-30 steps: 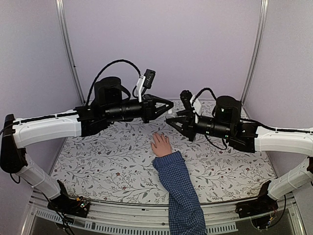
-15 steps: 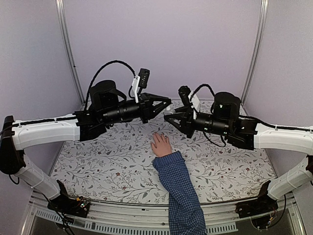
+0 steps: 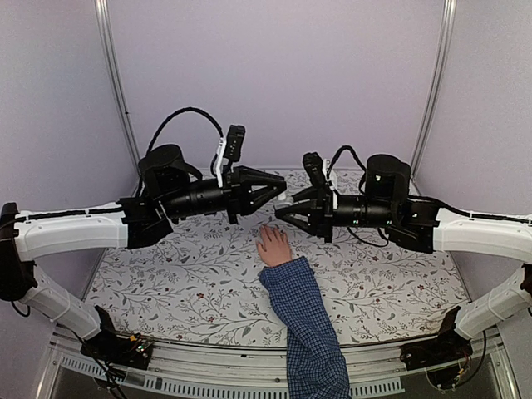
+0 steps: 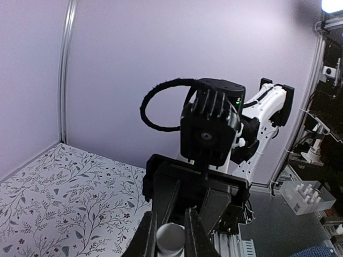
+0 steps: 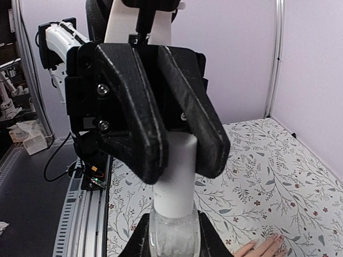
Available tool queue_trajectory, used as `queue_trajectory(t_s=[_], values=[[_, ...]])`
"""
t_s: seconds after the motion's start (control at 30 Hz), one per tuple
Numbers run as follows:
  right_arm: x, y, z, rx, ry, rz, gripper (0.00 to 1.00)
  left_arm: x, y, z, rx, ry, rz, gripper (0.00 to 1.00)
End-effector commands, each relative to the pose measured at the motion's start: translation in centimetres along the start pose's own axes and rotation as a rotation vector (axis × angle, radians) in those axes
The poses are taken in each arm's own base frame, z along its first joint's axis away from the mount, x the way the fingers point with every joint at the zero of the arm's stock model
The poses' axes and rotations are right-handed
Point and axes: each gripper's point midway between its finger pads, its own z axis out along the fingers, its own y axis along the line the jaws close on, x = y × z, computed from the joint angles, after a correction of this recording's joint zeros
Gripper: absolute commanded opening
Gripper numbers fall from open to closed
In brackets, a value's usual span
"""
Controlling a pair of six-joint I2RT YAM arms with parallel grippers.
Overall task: Paint the nails
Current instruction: Screw the nail polish bottle.
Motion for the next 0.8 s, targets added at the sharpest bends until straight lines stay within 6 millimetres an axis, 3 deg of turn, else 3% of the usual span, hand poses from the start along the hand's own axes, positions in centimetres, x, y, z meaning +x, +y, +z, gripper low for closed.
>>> queue_trajectory(t_s=[0.0,0.37,0.57,0.77], values=[[-7.4,4.2,-1.7,-0.192,-0.189,-0.129,0.0,3.5,-3.7,-0.4,0.204,0.093,-0.003,0.0],[-8.9,9.2,-3.5,-0.514,-0.211,-0.181,0.0,4.0,-6.6,-1.1,0.409,0.125,0.049,0.0],[-8.6,9.3,-3.2,-0.53,-0.191,-0.172,0.0,3.6,-6.4,-1.0,0.405,0.13,0.059,0.0],[-7.6,8.5,-2.4,-0.488,-0.16,-0.15,0.0,1.5,-5.5,-0.9,0.33,0.118,0.089,0.07]])
